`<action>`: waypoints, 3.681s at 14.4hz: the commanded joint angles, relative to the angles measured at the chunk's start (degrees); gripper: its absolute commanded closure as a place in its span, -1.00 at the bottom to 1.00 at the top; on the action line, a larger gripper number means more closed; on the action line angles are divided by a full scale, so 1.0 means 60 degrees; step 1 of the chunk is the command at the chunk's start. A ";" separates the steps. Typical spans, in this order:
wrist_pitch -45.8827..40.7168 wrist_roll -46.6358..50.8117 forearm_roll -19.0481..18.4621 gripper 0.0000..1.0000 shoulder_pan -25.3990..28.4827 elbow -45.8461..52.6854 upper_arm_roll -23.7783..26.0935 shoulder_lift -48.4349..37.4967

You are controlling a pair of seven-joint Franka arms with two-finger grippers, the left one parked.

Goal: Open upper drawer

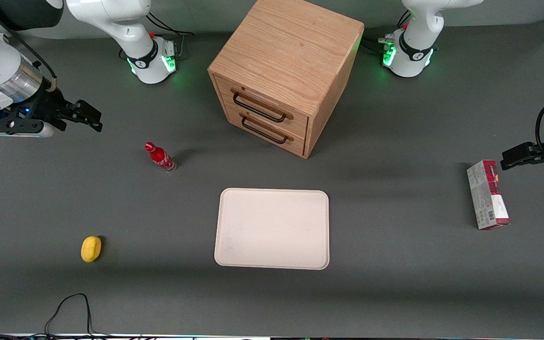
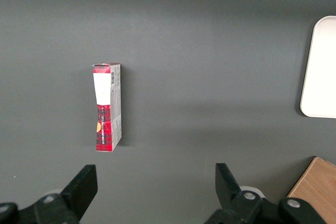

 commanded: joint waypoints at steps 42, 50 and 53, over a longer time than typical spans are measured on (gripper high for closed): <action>0.2331 -0.3980 -0.0373 -1.00 0.0408 0.1445 0.6267 0.5842; 0.2301 -0.4184 -0.1544 -1.00 0.0394 0.2469 0.5433 0.6003; 0.2331 -0.4945 -0.1576 -1.00 0.0393 0.3098 0.4439 0.6179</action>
